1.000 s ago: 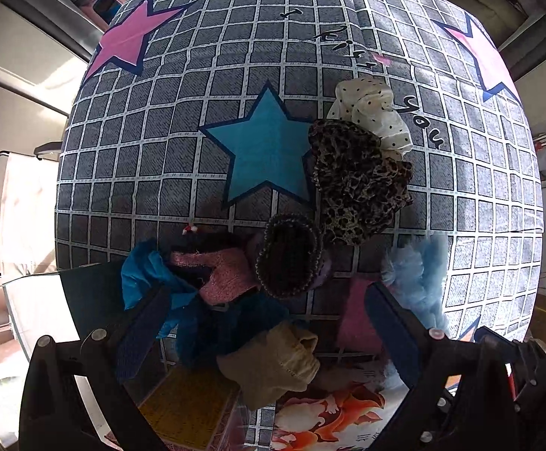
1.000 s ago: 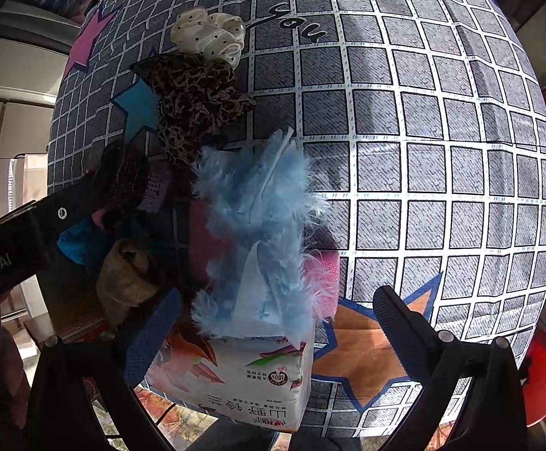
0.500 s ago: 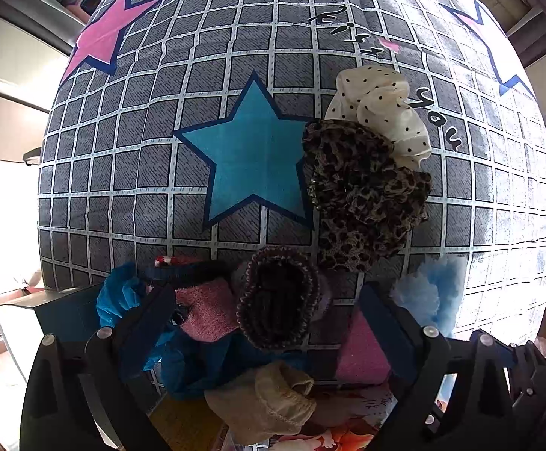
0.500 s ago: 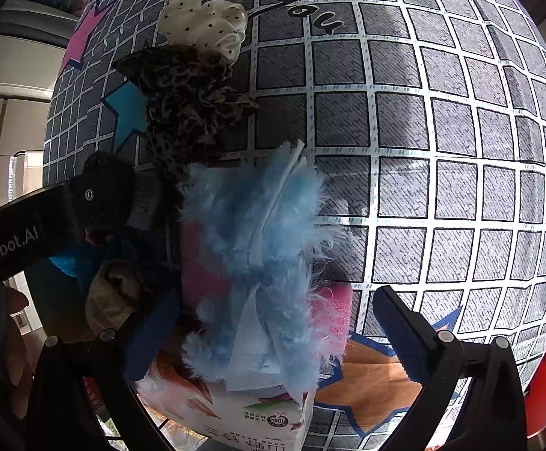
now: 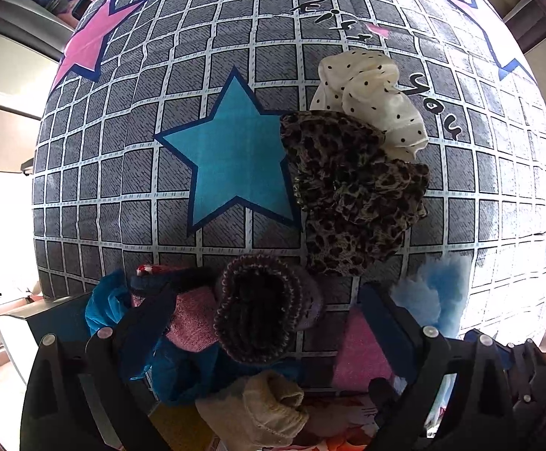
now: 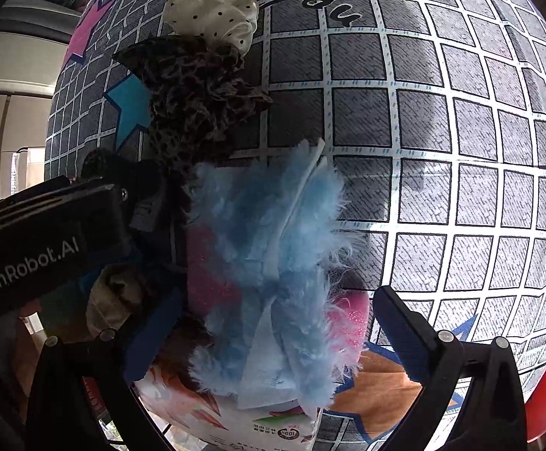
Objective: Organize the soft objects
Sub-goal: 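Grasp the dark knit hat with the left tool while the right tool grasps the light blue fluffy toy, then lift the knit hat and blue fluffy toy and carry both toward the white box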
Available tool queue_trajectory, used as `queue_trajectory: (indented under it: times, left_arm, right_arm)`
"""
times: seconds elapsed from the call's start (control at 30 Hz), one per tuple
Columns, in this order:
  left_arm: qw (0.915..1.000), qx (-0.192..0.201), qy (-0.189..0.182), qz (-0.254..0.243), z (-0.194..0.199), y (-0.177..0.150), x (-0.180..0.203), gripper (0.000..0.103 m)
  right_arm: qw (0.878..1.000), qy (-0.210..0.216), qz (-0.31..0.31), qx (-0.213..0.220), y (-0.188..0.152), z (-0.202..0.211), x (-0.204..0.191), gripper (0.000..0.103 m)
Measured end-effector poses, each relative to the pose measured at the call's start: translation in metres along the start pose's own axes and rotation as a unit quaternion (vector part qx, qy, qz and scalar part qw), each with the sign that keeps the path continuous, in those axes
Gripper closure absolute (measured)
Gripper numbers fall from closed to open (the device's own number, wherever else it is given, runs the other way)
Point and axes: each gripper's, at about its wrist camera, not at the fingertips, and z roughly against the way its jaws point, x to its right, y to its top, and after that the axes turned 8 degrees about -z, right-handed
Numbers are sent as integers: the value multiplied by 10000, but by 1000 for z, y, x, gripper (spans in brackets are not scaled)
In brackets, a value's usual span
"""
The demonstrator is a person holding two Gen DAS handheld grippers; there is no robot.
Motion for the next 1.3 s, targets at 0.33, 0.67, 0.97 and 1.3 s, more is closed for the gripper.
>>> queue_trajectory:
  times: [0.33,0.67,0.97,1.3]
  left_arm:
    - [10000,-44,51,-55,-10,1,-3,4]
    - [9997,-170,44,-181,-29,3,6,15]
    - [9995,-222,-175,-172,-36,-3,2,61]
    - [9996,131,-247,-108,-15,-16,-13,64]
  right_arm:
    - [10000,-30,38,-22,2,-13,-15,0]
    - [9999,-49,150,9,2,-30,-27,0]
    - [9997,92,247,-25,-1,-38,-35,60]
    - [9986,461,19,250,-1,-18,-25,68]
